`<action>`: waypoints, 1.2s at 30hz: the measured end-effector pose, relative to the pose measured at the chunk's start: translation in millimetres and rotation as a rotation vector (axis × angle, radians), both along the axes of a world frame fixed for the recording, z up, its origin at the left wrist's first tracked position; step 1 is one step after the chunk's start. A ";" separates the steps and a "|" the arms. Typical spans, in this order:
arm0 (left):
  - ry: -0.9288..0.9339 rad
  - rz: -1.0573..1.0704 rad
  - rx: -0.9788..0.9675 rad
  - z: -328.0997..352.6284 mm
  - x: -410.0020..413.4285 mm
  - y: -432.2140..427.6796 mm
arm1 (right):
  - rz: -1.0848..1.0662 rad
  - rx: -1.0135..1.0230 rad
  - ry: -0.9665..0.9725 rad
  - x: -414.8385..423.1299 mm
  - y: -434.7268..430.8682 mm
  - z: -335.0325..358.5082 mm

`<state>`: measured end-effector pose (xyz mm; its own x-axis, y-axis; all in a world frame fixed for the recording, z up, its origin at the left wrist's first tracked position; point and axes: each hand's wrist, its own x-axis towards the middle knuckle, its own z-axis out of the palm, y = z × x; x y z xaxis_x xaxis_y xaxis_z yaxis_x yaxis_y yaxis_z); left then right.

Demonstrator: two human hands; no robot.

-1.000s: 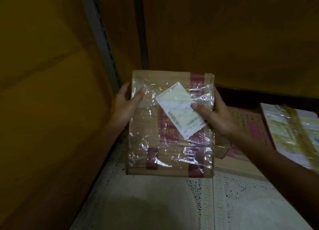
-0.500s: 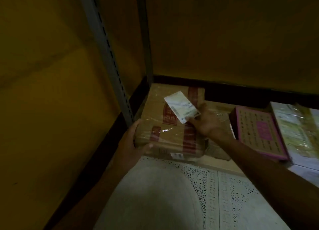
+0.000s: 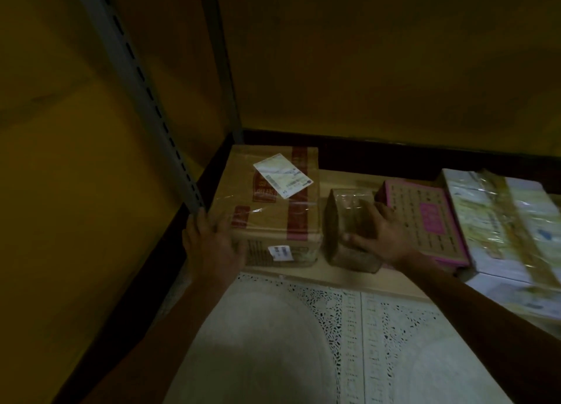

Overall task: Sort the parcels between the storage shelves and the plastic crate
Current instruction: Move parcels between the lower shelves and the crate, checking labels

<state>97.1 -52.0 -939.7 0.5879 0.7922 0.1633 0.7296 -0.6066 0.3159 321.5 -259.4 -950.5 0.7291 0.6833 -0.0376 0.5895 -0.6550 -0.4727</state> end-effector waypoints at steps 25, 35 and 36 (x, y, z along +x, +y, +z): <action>-0.509 -0.583 -0.503 16.9 67.4 -130.9 | 0.132 0.483 0.941 8.1 -56.4 90.2; -0.705 -0.302 -1.321 22.3 76.8 -131.1 | 0.066 0.615 0.730 -4.4 -62.4 81.6; -0.702 -0.292 -1.360 21.5 76.1 -129.8 | 0.059 0.632 0.756 -3.6 -62.9 80.6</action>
<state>173.2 -181.8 -918.3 0.8588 0.4429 -0.2575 0.1174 0.3192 0.9404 318.0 -322.4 -870.0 0.6275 0.7727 -0.0957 0.0112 -0.1319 -0.9912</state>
